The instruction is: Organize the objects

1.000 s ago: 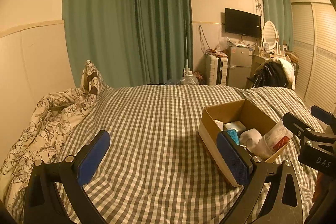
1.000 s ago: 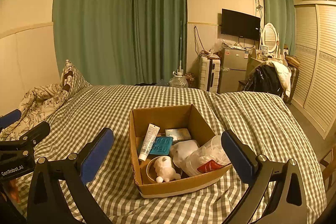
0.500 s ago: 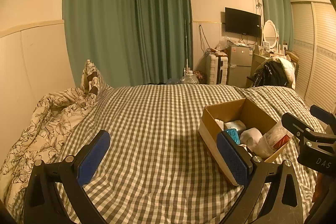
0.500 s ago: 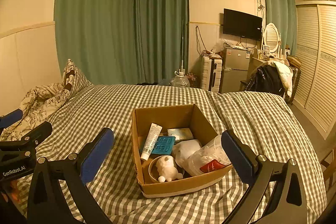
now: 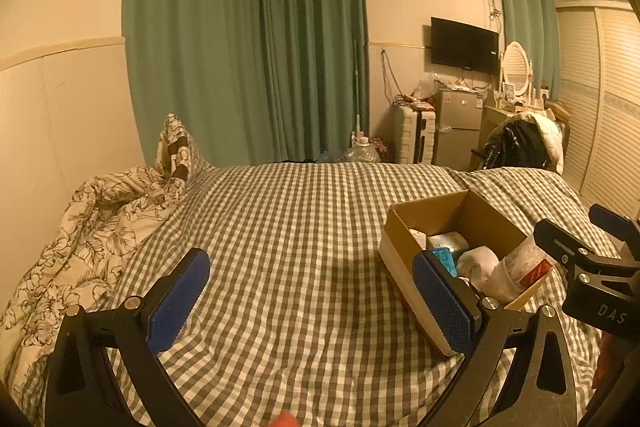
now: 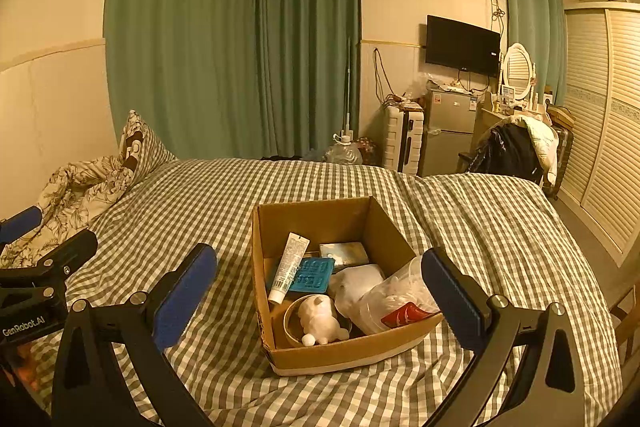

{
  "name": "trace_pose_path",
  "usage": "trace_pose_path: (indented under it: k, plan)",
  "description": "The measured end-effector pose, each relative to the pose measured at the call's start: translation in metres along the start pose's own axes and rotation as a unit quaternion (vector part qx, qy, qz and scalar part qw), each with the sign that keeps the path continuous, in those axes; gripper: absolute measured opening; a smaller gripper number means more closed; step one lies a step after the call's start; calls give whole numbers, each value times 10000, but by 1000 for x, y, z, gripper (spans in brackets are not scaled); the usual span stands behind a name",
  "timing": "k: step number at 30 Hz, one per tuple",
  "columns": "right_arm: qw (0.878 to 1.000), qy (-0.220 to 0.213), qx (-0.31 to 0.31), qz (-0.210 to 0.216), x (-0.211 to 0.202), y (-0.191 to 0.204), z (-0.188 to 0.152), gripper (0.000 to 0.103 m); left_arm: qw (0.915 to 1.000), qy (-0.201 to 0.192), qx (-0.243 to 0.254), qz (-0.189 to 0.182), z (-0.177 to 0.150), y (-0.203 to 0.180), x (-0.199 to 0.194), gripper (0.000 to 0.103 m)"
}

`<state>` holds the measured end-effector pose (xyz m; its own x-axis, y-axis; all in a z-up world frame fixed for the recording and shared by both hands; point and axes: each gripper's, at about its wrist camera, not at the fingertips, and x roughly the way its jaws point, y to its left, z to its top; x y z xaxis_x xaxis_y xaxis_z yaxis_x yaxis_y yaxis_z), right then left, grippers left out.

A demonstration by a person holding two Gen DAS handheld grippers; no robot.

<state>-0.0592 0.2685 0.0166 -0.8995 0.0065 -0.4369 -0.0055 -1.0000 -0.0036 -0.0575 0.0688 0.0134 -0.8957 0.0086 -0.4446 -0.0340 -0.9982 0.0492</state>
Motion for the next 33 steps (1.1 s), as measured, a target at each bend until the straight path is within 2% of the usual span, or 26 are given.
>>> trace_pose_path:
  k: [33]
  plan:
    - [10000, 27, 0, -2, 1, 3, -3, 103, 9999, 63, 96, 30, -2, -5, -1, 103]
